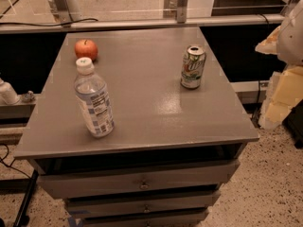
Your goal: Pick 7up can
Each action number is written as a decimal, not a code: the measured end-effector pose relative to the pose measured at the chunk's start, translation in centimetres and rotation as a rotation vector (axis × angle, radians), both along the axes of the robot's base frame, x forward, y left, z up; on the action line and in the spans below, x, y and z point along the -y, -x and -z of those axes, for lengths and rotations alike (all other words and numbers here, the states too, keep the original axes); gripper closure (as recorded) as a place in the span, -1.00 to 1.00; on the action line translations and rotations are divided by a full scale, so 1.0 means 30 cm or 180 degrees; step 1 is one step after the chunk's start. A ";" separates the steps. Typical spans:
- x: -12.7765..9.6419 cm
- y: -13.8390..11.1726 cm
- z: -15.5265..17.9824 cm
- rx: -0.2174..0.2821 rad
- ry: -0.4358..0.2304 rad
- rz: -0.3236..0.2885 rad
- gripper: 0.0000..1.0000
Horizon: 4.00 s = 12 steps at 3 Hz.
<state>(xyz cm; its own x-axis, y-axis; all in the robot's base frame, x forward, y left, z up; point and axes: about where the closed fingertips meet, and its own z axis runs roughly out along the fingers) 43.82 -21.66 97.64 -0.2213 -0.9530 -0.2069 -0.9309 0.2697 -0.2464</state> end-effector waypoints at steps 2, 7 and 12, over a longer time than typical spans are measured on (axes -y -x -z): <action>-0.001 -0.006 0.000 0.0044 -0.0041 0.0005 -1.00; -0.037 -0.426 0.276 0.0681 -0.2052 0.0372 -1.00; -0.288 -0.726 0.361 0.0936 -0.3524 -0.0022 -0.16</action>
Offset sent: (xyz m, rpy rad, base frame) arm 0.0043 -0.0009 -0.0054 0.0309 -0.0102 -0.0026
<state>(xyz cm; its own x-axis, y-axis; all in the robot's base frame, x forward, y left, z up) 65.60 -13.01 86.82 -0.0210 -0.2167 -0.9760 -0.8788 0.4695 -0.0853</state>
